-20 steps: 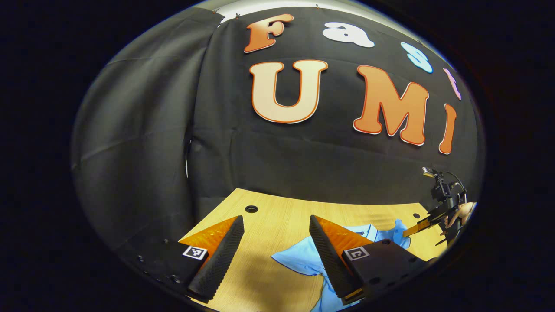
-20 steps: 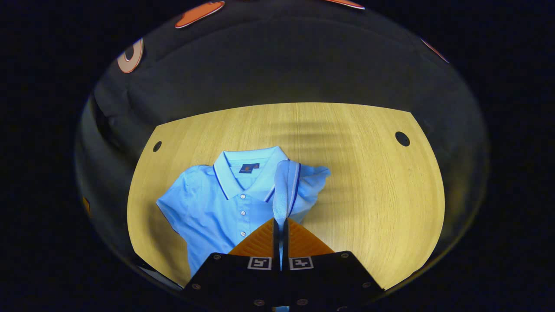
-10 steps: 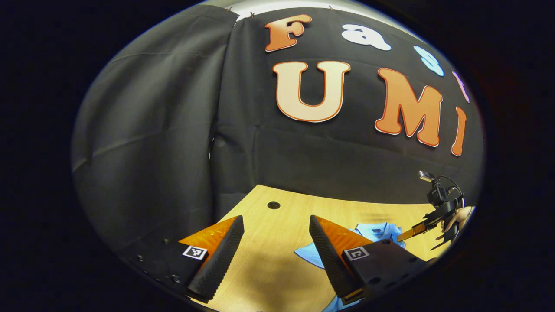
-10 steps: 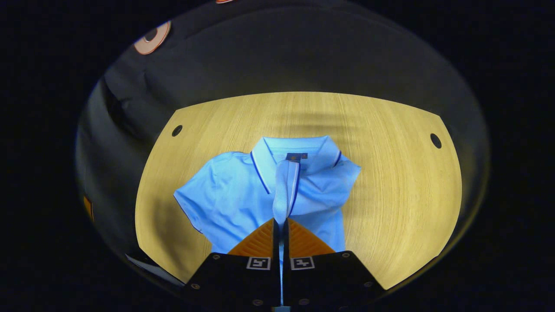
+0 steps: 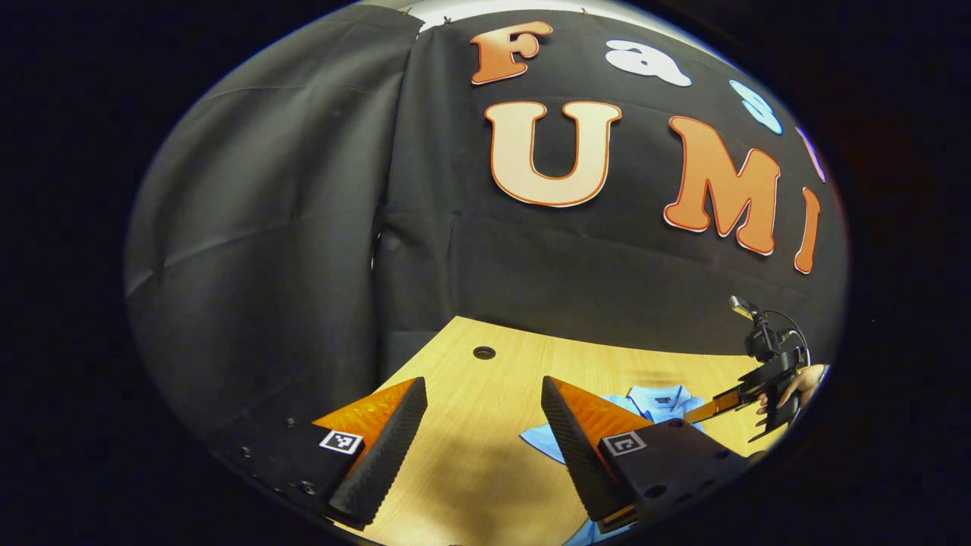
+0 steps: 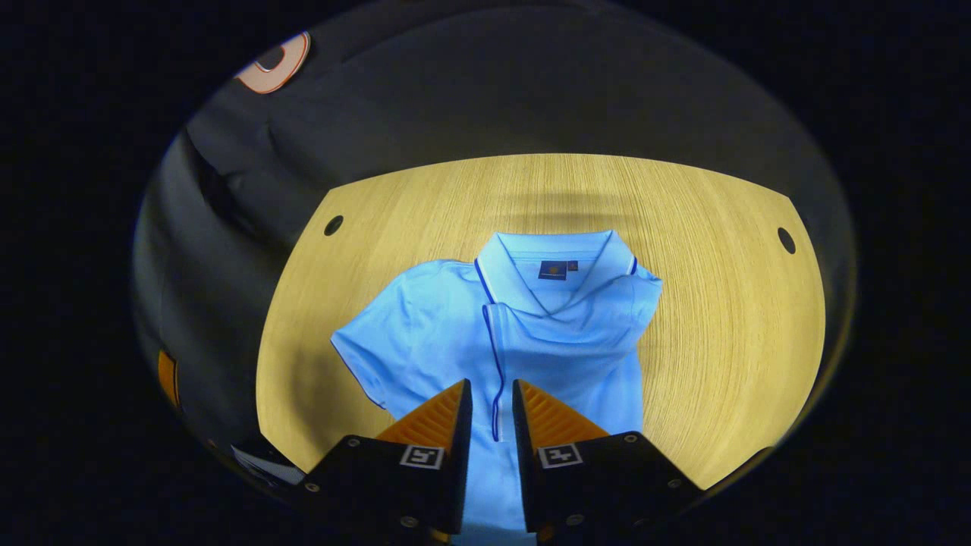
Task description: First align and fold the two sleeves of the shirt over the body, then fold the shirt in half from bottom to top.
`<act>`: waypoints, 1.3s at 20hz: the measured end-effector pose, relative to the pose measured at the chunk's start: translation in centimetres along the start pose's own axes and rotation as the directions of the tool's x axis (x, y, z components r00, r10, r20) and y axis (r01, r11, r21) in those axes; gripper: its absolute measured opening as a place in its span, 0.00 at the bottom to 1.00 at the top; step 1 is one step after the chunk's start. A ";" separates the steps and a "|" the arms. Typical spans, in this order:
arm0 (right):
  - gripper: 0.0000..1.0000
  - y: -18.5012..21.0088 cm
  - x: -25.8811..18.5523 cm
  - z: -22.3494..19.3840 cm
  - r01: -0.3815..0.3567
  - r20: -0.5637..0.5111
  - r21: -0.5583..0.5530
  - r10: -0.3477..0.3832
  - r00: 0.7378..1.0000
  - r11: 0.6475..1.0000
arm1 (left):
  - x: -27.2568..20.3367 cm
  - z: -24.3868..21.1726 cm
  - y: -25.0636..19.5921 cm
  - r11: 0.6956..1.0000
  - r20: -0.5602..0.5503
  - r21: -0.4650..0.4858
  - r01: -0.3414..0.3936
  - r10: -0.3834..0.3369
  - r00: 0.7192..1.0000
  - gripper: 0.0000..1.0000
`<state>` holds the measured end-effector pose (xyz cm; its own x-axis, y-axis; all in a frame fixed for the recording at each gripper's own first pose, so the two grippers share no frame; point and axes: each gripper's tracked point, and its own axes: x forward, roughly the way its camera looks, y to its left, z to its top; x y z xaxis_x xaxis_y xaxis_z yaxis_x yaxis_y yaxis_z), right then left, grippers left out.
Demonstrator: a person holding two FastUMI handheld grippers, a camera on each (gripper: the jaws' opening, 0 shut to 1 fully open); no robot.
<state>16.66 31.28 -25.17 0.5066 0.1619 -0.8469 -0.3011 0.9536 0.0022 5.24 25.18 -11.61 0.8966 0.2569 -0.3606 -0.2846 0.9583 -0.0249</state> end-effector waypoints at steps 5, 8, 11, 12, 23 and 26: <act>0.84 -0.4 -1.1 -0.2 0.008 0.046 -0.022 -0.007 0.999 1.000 | 1.0 -0.4 -2.2 1.000 -0.021 0.012 0.028 -0.027 0.999 0.99; 0.99 -1.0 -2.4 -0.6 0.018 0.079 -0.030 -0.016 0.997 0.999 | 1.9 -1.6 -4.1 0.999 -0.069 0.008 0.054 -0.053 0.996 0.99; 0.99 -1.8 -4.5 -1.3 0.021 0.128 -0.030 -0.017 0.992 0.999 | 3.2 -2.9 -5.8 0.997 -0.111 0.022 0.071 -0.068 0.991 0.99; 0.99 -2.1 -5.3 -1.8 0.017 0.136 -0.024 -0.014 0.991 1.000 | 3.6 -3.2 -6.4 0.997 -0.129 0.024 0.077 -0.073 0.989 0.99; 0.99 -7.9 -10.6 -8.1 -0.034 0.148 0.160 0.010 0.989 0.987 | 8.4 -11.5 -10.5 0.994 -0.391 0.005 0.105 -0.095 0.916 1.00; 0.98 -10.5 -10.7 -10.7 -0.008 0.122 0.203 -0.017 0.992 0.979 | 10.1 -13.9 -11.3 0.994 -0.445 0.026 0.103 -0.080 0.892 0.99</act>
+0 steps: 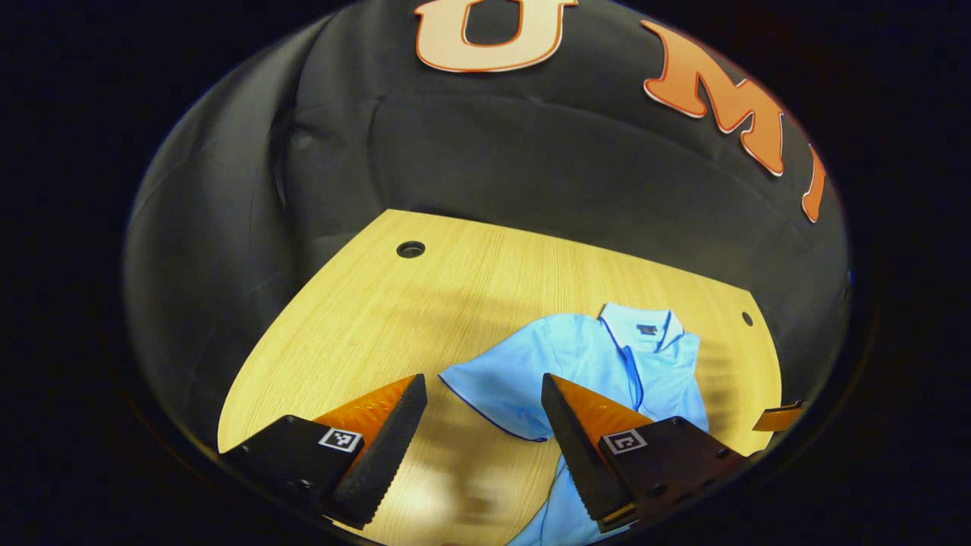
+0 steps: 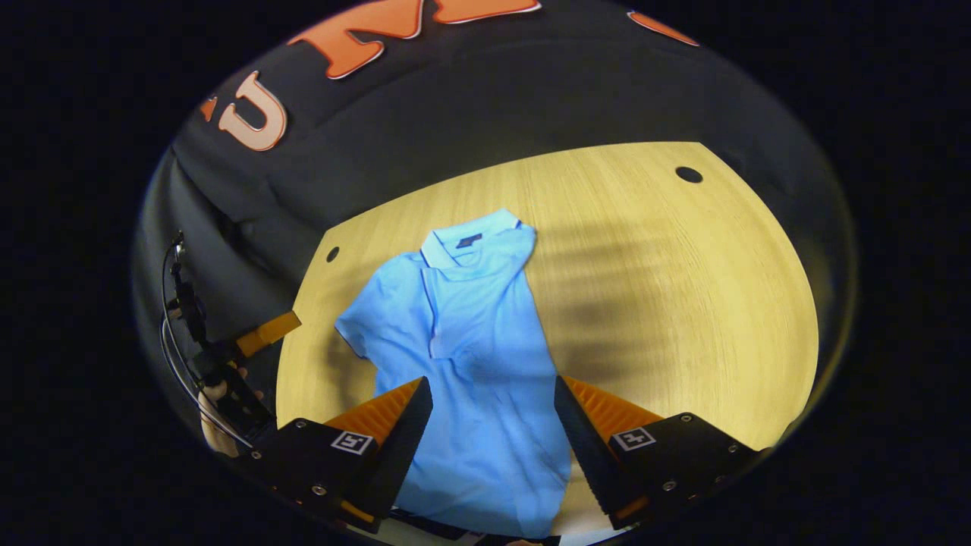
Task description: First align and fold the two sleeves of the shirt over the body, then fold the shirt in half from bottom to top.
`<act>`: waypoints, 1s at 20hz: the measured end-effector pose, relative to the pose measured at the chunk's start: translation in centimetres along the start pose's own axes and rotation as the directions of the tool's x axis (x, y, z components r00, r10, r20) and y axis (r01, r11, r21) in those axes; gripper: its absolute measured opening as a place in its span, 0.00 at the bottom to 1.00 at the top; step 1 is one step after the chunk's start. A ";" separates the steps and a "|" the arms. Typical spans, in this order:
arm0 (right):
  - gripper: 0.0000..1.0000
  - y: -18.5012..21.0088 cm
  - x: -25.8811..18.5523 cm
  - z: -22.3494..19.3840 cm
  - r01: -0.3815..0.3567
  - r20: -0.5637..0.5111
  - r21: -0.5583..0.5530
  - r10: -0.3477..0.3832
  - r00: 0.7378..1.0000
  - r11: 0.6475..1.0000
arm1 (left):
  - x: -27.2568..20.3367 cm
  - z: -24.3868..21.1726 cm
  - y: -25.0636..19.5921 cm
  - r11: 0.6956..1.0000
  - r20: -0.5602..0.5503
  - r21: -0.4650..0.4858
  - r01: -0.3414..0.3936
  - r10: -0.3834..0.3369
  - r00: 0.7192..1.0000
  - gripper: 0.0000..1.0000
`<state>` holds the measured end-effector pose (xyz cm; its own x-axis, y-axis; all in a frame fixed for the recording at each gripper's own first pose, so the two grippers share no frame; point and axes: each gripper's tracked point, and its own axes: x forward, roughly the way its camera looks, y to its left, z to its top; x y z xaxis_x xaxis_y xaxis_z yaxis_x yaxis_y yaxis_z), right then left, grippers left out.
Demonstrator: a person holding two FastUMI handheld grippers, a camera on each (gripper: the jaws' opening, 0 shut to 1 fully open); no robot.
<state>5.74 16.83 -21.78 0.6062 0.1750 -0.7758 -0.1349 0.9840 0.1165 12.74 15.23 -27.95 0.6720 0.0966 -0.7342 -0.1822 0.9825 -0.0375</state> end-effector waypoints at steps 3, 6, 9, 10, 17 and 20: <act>0.99 -2.2 -0.4 -1.6 0.020 -0.020 0.048 -0.019 1.000 0.999 | 2.1 -1.6 -0.1 1.000 -0.069 -0.019 -0.012 0.011 0.998 0.99; 0.99 -4.7 -1.1 -2.5 0.053 -0.027 0.089 -0.050 0.998 0.995 | 4.4 -3.3 -0.1 0.999 -0.121 -0.020 -0.033 0.030 0.992 1.00; 0.99 -6.2 -1.4 -2.9 0.068 -0.030 0.125 -0.064 0.997 0.990 | 5.8 -4.8 -0.2 0.999 -0.162 -0.022 -0.050 0.046 0.986 0.99; 0.99 -6.6 -1.5 -3.1 0.072 -0.032 0.134 -0.069 0.997 0.988 | 6.3 -5.1 -0.1 0.998 -0.172 -0.018 -0.057 0.053 0.984 0.99; 0.99 -7.9 -1.6 -3.7 0.078 -0.047 0.177 -0.071 0.996 0.981 | 7.9 -7.1 -0.4 0.997 -0.226 -0.021 -0.074 0.067 0.972 0.99; 0.99 -8.1 -1.6 -3.6 0.079 -0.045 0.189 -0.071 0.996 0.979 | 8.3 -7.5 -0.3 0.996 -0.239 -0.021 -0.089 0.082 0.968 0.96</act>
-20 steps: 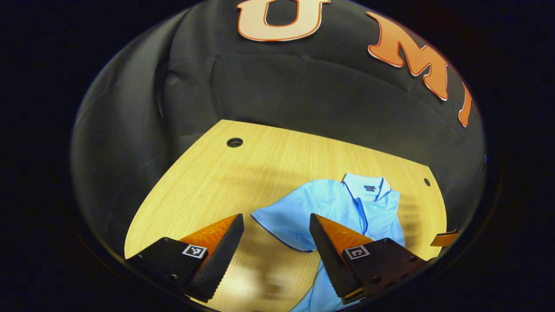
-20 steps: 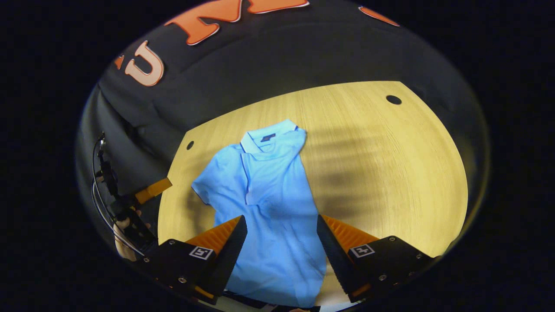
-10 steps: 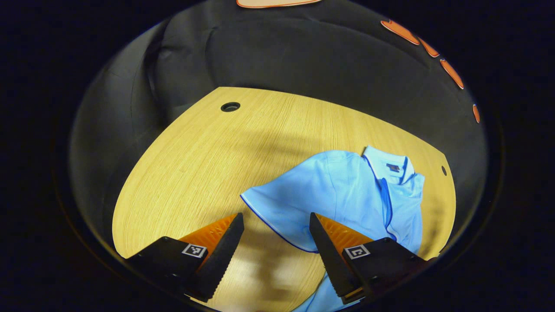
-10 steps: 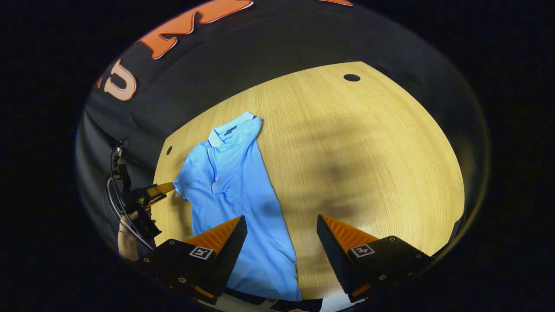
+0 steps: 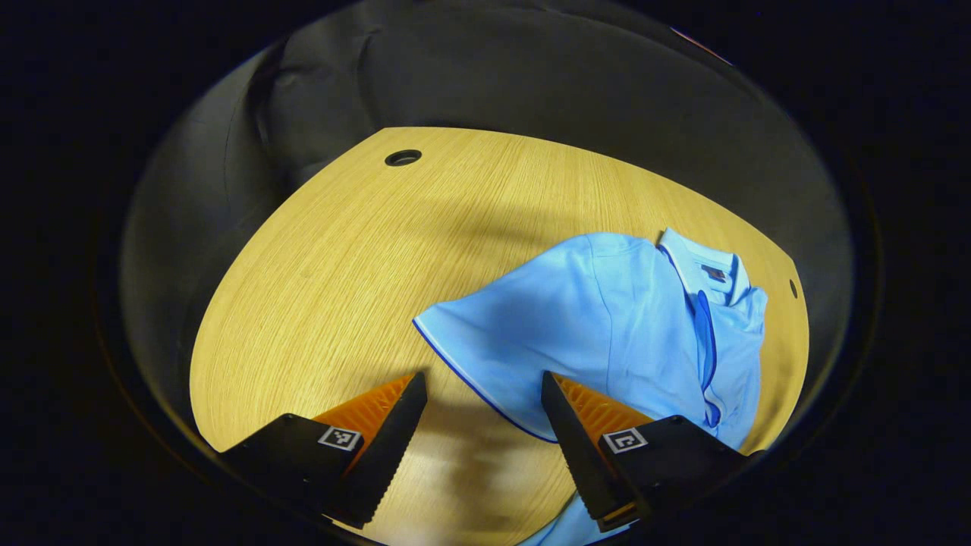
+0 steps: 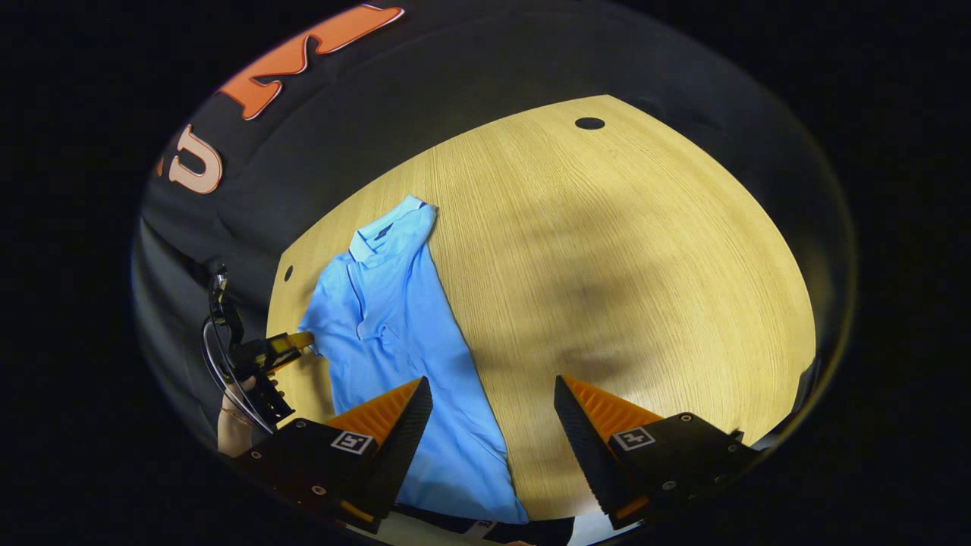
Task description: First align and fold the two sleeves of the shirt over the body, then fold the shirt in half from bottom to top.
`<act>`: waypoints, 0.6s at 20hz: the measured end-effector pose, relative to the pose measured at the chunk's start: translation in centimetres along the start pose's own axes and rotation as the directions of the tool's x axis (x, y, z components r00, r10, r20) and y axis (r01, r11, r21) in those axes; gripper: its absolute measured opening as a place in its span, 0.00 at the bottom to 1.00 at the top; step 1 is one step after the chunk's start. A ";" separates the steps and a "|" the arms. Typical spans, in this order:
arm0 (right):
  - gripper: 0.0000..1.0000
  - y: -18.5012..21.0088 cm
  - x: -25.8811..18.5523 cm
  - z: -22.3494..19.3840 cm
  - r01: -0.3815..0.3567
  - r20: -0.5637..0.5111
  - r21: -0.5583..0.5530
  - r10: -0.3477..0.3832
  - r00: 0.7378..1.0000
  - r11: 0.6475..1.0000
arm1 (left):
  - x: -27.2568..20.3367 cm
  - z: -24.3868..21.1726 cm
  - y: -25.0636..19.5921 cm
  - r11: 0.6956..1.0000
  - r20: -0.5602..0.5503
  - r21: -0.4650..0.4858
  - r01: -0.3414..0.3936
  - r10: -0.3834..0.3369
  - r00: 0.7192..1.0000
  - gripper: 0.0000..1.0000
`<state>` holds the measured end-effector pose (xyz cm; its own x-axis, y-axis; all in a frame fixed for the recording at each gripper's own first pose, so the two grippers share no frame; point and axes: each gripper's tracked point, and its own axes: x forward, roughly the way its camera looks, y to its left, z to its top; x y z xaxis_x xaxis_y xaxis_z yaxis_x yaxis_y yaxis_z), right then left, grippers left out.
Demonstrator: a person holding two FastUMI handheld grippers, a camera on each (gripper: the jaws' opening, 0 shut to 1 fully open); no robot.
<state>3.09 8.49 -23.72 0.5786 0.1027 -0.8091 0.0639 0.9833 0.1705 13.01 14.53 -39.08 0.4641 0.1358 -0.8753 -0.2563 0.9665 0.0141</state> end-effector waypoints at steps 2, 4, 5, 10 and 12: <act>0.99 -0.1 0.0 -0.1 0.001 -0.005 0.001 -0.001 1.000 1.000 | 0.1 -0.3 -0.1 1.000 -0.008 -0.012 -0.007 0.007 1.000 1.00; 0.98 0.0 0.1 -0.1 -0.001 -0.008 0.000 0.001 1.000 1.000 | 0.3 -0.2 0.0 1.000 -0.003 -0.003 -0.020 0.020 1.000 1.00; 0.98 0.0 0.1 -0.1 -0.003 -0.009 0.000 0.003 1.000 1.000 | 0.3 -0.1 -0.1 1.000 0.003 0.001 -0.022 0.022 1.000 0.96; 0.99 0.0 0.0 -0.2 -0.011 -0.014 0.012 0.011 1.000 1.000 | 0.4 0.2 -0.9 1.000 0.017 0.001 -0.020 0.020 1.000 0.76; 0.98 0.0 -0.1 -0.3 -0.013 -0.014 0.012 0.013 1.000 1.000 | 0.5 0.4 -1.4 1.000 0.025 0.001 -0.018 0.018 1.000 0.56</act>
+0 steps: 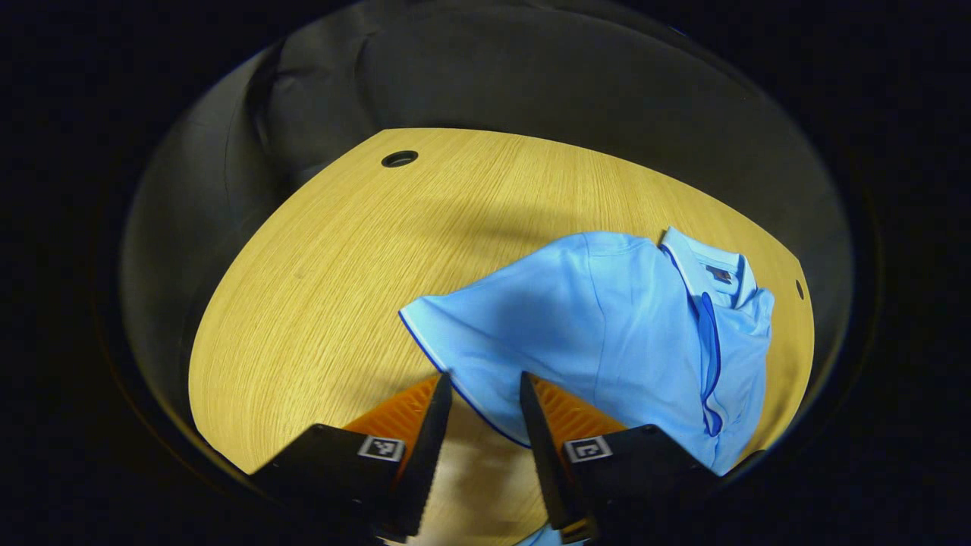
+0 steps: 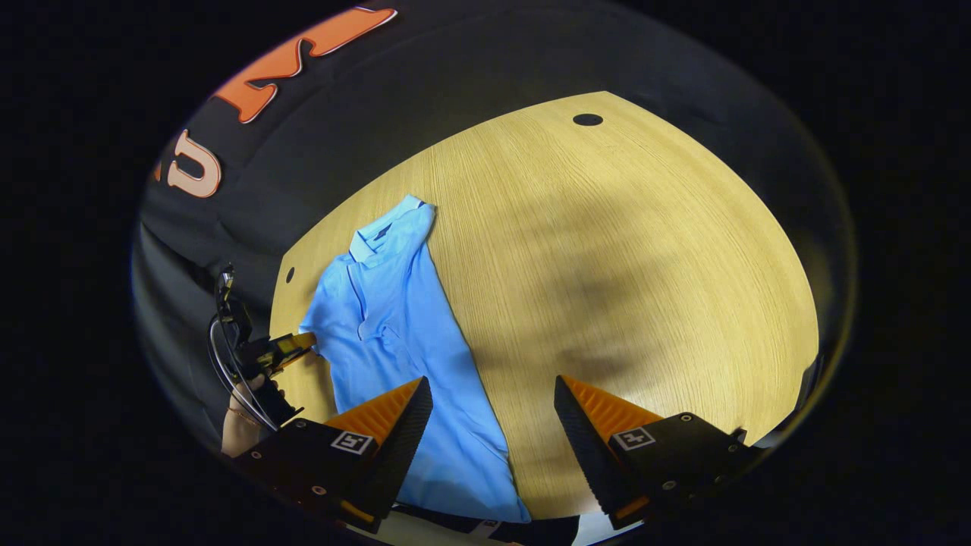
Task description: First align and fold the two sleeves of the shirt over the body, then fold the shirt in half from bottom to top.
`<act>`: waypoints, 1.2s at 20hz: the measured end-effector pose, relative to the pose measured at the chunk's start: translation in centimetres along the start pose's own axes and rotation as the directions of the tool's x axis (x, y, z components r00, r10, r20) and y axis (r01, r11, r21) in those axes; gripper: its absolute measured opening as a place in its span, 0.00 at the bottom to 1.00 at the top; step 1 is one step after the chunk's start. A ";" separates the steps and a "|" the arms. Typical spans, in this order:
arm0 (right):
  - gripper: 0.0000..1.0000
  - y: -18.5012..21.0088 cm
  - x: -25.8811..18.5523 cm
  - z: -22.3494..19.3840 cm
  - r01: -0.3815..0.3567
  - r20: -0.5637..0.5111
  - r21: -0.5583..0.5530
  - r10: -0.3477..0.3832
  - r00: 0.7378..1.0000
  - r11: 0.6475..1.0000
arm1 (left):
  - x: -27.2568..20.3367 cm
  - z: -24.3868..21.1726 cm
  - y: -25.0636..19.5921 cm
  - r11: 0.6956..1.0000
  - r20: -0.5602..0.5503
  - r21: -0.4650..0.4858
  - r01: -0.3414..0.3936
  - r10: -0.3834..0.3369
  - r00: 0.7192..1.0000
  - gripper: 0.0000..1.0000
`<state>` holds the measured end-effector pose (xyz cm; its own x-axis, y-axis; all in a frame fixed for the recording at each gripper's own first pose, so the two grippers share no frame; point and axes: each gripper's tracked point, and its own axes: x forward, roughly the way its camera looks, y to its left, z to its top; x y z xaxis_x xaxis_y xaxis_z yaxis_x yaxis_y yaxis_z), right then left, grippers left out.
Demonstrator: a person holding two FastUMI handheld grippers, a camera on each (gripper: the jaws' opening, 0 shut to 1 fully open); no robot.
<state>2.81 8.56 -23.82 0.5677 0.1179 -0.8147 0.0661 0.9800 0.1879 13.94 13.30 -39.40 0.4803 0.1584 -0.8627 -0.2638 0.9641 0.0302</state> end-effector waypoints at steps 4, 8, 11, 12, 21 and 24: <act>0.98 -0.1 0.1 -0.4 -0.001 -0.002 -0.002 0.001 1.000 1.000 | 0.3 0.4 -1.0 0.999 0.007 0.030 0.016 -0.016 1.000 0.19; 0.98 -0.3 -0.4 -0.5 0.012 0.010 -0.022 -0.012 1.000 1.000 | 0.4 1.3 -1.5 0.992 0.031 0.123 0.031 -0.035 0.999 0.05; 0.98 -0.4 -0.6 -0.5 0.011 0.021 -0.033 -0.010 1.000 0.999 | -1.4 2.1 -1.6 0.989 0.064 0.140 0.048 -0.057 0.996 0.05; 0.98 -0.4 -0.7 -0.7 0.011 0.026 -0.036 -0.010 1.000 0.999 | -2.4 2.9 -1.6 0.986 0.092 0.160 0.046 -0.061 0.994 0.05; 0.99 -0.5 -1.9 -1.3 -0.014 0.047 -0.042 0.016 0.999 0.999 | -9.7 6.2 -7.5 0.939 0.190 0.323 0.119 -0.187 0.964 0.04; 0.99 -1.1 -2.5 -1.6 -0.016 0.057 -0.031 0.017 0.998 0.999 | -10.7 6.0 -11.1 0.913 0.181 0.377 0.154 -0.236 0.955 0.04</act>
<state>-0.01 7.42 -22.86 0.6144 0.1257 -0.7790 0.0316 0.9825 0.1834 16.68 2.22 -27.46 0.6725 -0.0373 -0.7391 0.1485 0.9852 0.0854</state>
